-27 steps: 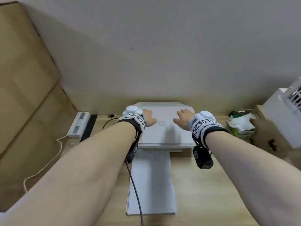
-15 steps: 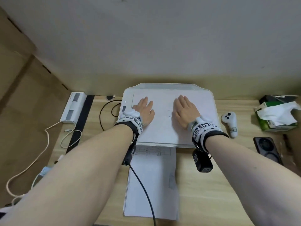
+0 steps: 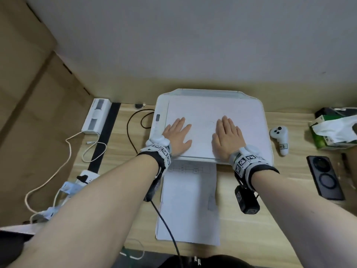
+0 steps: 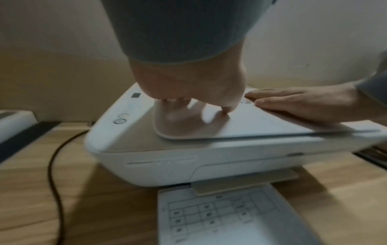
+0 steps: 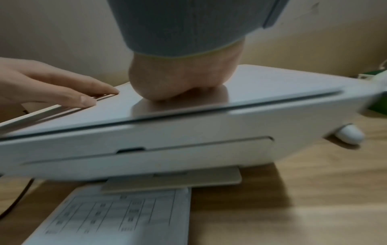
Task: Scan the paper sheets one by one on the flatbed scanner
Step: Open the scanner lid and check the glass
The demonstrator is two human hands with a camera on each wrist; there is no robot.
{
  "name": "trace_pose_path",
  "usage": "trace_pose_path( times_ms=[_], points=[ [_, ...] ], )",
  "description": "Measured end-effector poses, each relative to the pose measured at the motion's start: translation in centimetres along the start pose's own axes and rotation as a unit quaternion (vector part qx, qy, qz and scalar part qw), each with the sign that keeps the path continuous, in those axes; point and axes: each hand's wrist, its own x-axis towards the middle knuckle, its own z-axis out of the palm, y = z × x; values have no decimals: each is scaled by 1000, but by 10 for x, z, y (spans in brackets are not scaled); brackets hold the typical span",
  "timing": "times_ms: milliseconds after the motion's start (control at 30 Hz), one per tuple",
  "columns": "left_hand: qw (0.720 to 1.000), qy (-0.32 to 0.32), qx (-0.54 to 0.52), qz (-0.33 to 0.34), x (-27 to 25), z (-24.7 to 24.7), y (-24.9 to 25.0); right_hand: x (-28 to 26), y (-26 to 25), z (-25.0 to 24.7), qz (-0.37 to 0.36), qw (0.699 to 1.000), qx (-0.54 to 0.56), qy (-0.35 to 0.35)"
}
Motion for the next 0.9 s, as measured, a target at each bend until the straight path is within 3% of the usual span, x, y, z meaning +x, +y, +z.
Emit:
trace_pose_path(
  times_ms=[200, 467, 567, 667, 767, 900],
  points=[
    [996, -44, 51, 60, -33, 8, -9, -47, 10, -3, -32, 998, -31, -35],
    [949, -17, 301, 89, -41, 3, 20, -77, 15, -12, -50, 998, -29, -27],
    [936, 26, 329, 125, -47, -28, 24, -77, 8, -46, -45, 998, -37, 3],
    [932, 58, 324, 150, -51, -91, 20, -57, -1, -109, -66, 996, -44, 45],
    [951, 84, 277, 107, -45, -131, 21, -36, -8, -157, -42, 998, -28, 49],
    [970, 147, 191, -33, -17, -194, 21, 13, -21, -222, -13, 995, -58, 82]
  ],
)
